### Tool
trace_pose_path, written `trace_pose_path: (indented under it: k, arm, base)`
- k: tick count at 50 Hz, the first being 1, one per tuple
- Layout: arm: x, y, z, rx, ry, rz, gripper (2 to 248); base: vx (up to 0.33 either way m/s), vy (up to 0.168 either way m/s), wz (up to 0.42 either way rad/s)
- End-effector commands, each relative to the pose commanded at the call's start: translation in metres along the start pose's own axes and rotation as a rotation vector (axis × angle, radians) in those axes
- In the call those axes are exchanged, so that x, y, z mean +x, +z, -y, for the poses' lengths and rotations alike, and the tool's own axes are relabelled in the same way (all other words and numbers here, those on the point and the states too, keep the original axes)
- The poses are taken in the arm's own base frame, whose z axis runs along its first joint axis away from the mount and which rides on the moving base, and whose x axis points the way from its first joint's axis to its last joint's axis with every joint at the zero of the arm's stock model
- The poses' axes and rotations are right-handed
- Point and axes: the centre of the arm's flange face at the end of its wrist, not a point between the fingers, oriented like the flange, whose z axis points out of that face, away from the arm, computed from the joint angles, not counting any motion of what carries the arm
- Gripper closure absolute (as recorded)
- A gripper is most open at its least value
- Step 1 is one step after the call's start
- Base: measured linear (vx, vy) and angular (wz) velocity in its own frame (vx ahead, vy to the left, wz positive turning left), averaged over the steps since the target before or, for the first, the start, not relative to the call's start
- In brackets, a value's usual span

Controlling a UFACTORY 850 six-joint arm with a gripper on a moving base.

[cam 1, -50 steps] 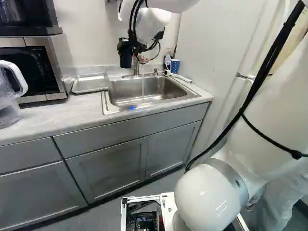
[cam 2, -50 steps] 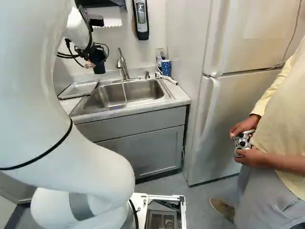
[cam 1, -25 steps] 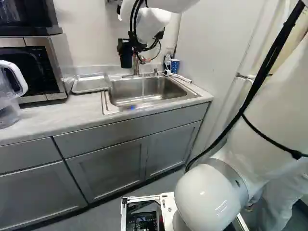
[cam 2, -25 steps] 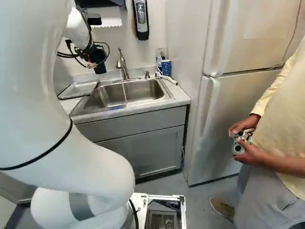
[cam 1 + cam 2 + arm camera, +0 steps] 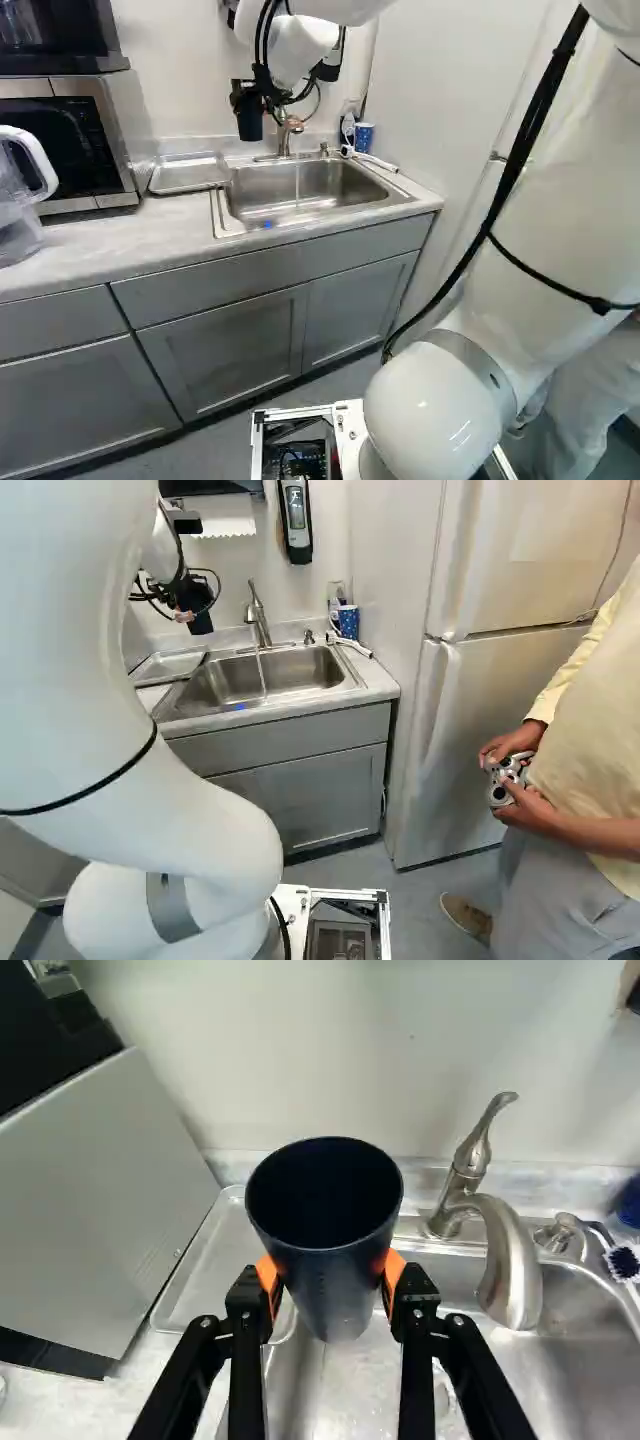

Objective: Rinse the cup and place it in the tray

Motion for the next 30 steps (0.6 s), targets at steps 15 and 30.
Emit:
trace_pose_path:
  k: [15,30]
  arm:
    - [0.004,0.016,0.02,0.029,-0.018,-0.006,130]
    - [0.001,0.039,0.04,0.046,-0.035,-0.023,130]
  base:
    - [0.0,0.0,0.0]
    - [0.0,0.0,0.0]
